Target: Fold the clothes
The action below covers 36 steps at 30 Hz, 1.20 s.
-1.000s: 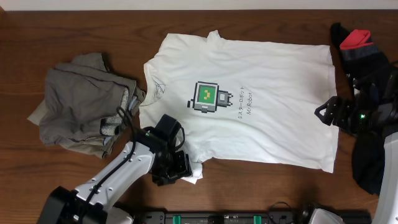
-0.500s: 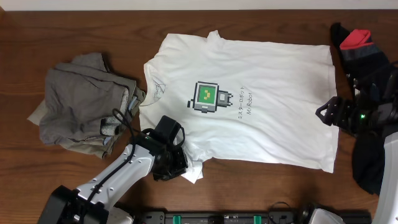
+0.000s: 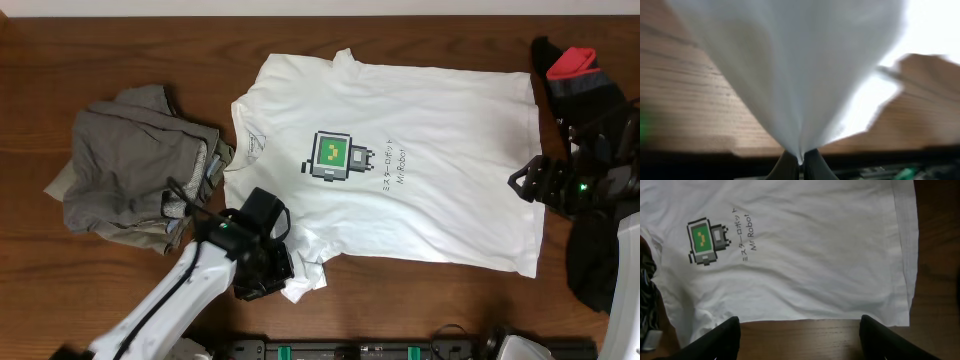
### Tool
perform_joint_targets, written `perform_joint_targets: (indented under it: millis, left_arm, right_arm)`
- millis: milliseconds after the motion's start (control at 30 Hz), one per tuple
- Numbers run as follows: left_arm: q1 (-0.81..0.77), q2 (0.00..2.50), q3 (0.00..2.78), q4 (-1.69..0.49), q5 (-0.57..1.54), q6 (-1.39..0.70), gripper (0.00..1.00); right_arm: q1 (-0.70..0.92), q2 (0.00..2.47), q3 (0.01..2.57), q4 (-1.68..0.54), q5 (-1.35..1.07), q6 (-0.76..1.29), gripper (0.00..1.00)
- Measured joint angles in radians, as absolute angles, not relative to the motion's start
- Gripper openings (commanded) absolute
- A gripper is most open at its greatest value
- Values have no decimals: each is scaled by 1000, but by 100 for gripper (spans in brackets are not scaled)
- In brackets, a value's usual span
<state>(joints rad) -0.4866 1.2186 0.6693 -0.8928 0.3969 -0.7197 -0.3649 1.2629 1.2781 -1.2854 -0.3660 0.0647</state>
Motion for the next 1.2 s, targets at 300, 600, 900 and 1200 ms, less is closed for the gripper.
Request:
perform_joint_targets:
  millis: [300,600,900,1200]
  left_arm:
    - [-389,982,709,-1080,313,-709,6]
    - [-369,931,709,-1117,259,-706,6]
    - [-369,933,709,-1085,254,-676,17]
    - [-369,933,709,-1079,254,-602,21]
  right_arm:
    - [-365,1263,1278,-1285,-365,65,73]
    - [-365,1263,1271,-1314,-308,98,82]
    - [-371,1301,1075,-1228,-151,243,97]
    - [-493,1382,847,-1087,-89,356,88]
